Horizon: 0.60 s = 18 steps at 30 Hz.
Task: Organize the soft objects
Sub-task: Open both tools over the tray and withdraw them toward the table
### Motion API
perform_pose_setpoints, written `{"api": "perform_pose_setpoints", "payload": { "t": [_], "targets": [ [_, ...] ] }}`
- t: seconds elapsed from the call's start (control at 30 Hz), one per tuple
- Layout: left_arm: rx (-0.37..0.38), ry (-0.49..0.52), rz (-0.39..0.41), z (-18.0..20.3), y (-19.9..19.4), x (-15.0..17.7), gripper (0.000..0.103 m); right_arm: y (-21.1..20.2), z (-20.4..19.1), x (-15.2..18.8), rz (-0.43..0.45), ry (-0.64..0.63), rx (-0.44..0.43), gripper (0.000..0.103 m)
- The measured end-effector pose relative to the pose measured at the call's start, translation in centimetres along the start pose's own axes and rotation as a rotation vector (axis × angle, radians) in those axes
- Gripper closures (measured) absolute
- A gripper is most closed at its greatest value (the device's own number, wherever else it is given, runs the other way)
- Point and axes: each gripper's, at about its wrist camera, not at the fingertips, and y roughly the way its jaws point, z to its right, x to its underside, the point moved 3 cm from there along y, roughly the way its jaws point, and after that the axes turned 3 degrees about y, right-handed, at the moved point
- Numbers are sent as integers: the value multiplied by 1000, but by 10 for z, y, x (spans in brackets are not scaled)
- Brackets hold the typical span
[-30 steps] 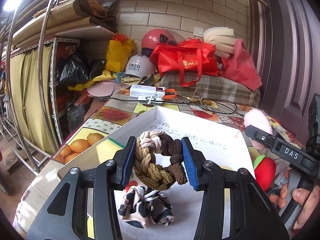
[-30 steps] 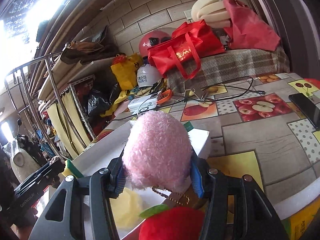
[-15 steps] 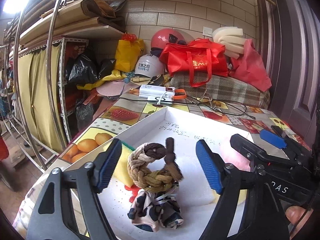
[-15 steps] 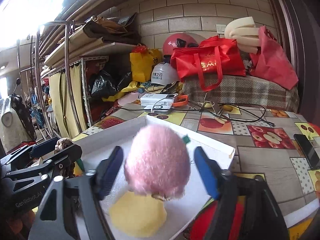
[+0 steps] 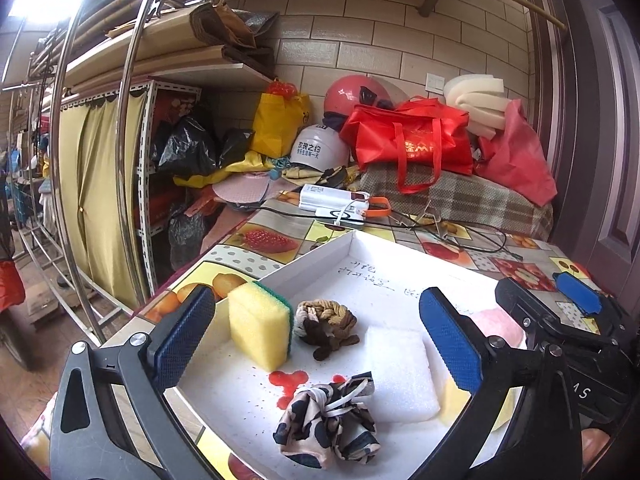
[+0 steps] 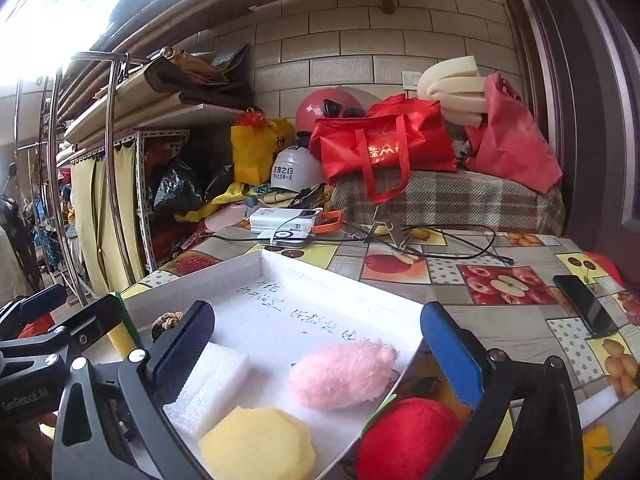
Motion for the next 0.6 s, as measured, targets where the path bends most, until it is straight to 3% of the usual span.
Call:
{"api": "perform_pose_setpoints", "payload": {
  "t": [0.2, 0.6],
  "targets": [
    [-64, -4, 14, -1, -5, 1, 0, -15, -7, 4, 15, -33, -2, 0],
    [-88, 49, 11, 15, -26, 11, 0, -69, -7, 22, 8, -61, -99, 0]
  ]
}}
